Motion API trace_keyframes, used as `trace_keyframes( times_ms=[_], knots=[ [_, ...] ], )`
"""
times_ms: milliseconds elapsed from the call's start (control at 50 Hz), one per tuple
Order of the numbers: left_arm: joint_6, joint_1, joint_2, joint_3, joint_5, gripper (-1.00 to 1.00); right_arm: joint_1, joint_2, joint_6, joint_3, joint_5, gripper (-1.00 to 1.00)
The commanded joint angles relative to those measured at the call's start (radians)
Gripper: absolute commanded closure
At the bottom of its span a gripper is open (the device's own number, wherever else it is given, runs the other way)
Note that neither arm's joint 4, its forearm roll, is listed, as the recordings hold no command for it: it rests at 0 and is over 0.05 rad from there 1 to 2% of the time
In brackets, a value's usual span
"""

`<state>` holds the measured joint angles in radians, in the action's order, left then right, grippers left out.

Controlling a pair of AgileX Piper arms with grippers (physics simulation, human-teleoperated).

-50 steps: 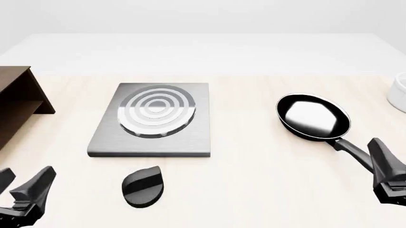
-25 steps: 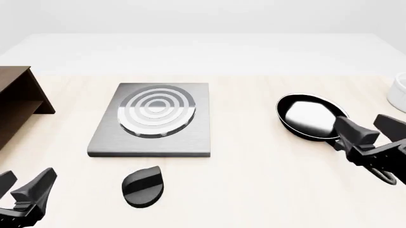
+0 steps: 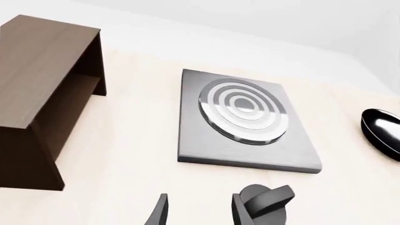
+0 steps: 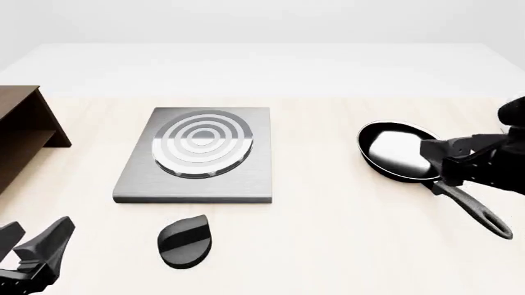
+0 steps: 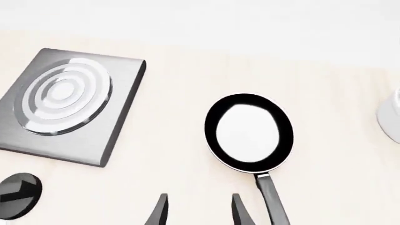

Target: Turn on the stove and put the frying pan on it.

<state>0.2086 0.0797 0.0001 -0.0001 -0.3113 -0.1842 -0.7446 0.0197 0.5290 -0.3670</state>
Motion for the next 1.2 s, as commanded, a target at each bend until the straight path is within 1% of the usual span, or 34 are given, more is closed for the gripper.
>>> trace_keyframes(
  times_ms=[20, 40, 80, 120, 200, 240, 260, 300, 340, 400, 480, 520, 540, 560, 600, 620, 660, 680, 700, 760, 800, 840, 960, 980, 1020, 1060, 1080, 1120, 1200],
  knots=[
    [0.013, 0.005, 0.000, 0.000, 0.000, -1.00, 0.024, -0.148, -0.116, 0.150, -0.192, -1.00],
    [0.013, 0.005, 0.000, 0.000, 0.000, -1.00, 0.023, -0.161, -0.118, 0.156, -0.204, -1.00],
    [0.012, 0.005, 0.000, 0.000, 0.000, -1.00, 0.038, -0.192, -0.151, 0.174, -0.227, -1.00],
    [0.012, 0.005, 0.000, 0.000, 0.000, -1.00, 0.025, -0.201, -0.142, 0.181, -0.239, -1.00],
    [0.011, 0.005, 0.000, 0.000, -0.001, -1.00, 0.073, -0.260, -0.204, 0.219, -0.279, -1.00],
    [0.010, 0.005, 0.000, 0.000, 0.000, -1.00, 0.078, -0.276, -0.208, 0.239, -0.298, -1.00],
    [0.009, 0.004, 0.000, 0.000, -0.001, -1.00, 0.085, -0.299, -0.219, 0.248, -0.314, -1.00],
    [0.009, 0.004, 0.000, 0.000, -0.001, -1.00, 0.119, -0.332, -0.263, 0.267, -0.334, -1.00],
    [0.009, 0.003, 0.000, 0.000, -0.001, -1.00, 0.126, -0.343, -0.269, 0.273, -0.344, -1.00],
    [0.009, 0.002, 0.000, 0.000, -0.001, -1.00, 0.185, -0.392, -0.331, 0.290, -0.364, -1.00],
    [0.009, 0.002, 0.000, 0.000, -0.002, -1.00, 0.235, -0.429, -0.392, 0.311, -0.389, -1.00],
    [0.009, 0.002, 0.000, 0.000, -0.001, -1.00, 0.253, -0.441, -0.415, 0.326, -0.405, -1.00],
    [0.009, 0.002, 0.000, 0.000, -0.001, -1.00, 0.253, -0.442, -0.415, 0.326, -0.405, -1.00],
    [0.010, 0.002, 0.000, 0.000, -0.001, -1.00, 0.271, -0.452, -0.438, 0.331, -0.410, -1.00],
    [0.010, 0.002, 0.000, 0.000, -0.002, -1.00, 0.288, -0.464, -0.459, 0.336, -0.416, -1.00],
    [0.010, 0.002, 0.000, 0.000, -0.002, -1.00, 0.314, -0.479, -0.486, 0.337, -0.417, -1.00],
    [0.010, 0.002, 0.000, 0.000, -0.001, -1.00, 0.328, -0.490, -0.509, 0.339, -0.421, -1.00],
    [0.011, 0.000, 0.000, 0.000, 0.000, -1.00, 0.335, -0.496, -0.516, 0.342, -0.423, -1.00],
    [0.011, 0.000, 0.000, 0.000, 0.001, -1.00, 0.322, -0.501, -0.507, 0.344, -0.429, -1.00],
    [0.011, 0.000, 0.000, 0.000, 0.000, -1.00, 0.364, -0.530, -0.559, 0.343, -0.418, -1.00],
    [0.012, 0.000, 0.000, 0.000, 0.001, -1.00, 0.360, -0.535, -0.553, 0.347, -0.418, -1.00],
    [0.013, 0.000, 0.000, 0.000, 0.001, -1.00, 0.371, -0.551, -0.566, 0.352, -0.419, -1.00],
    [0.017, -0.002, 0.000, 0.000, 0.001, -1.00, 0.371, -0.571, -0.570, 0.361, -0.420, -1.00],
    [0.018, -0.002, 0.000, 0.000, 0.001, -1.00, 0.388, -0.577, -0.589, 0.355, -0.413, -1.00],
    [0.018, -0.002, 0.000, 0.000, 0.001, -1.00, 0.379, -0.581, -0.581, 0.353, -0.412, -1.00],
    [0.018, -0.002, 0.000, 0.000, 0.001, -1.00, 0.394, -0.584, -0.596, 0.346, -0.404, -1.00],
    [0.019, -0.002, 0.000, 0.000, 0.002, -1.00, 0.387, -0.588, -0.588, 0.345, -0.401, -1.00],
    [0.019, -0.001, 0.000, 0.000, 0.002, -1.00, 0.403, -0.597, -0.604, 0.339, -0.389, -1.00],
    [0.020, -0.001, 0.000, 0.000, 0.002, -1.00, 0.406, -0.609, -0.606, 0.334, -0.376, -1.00]
  ],
)
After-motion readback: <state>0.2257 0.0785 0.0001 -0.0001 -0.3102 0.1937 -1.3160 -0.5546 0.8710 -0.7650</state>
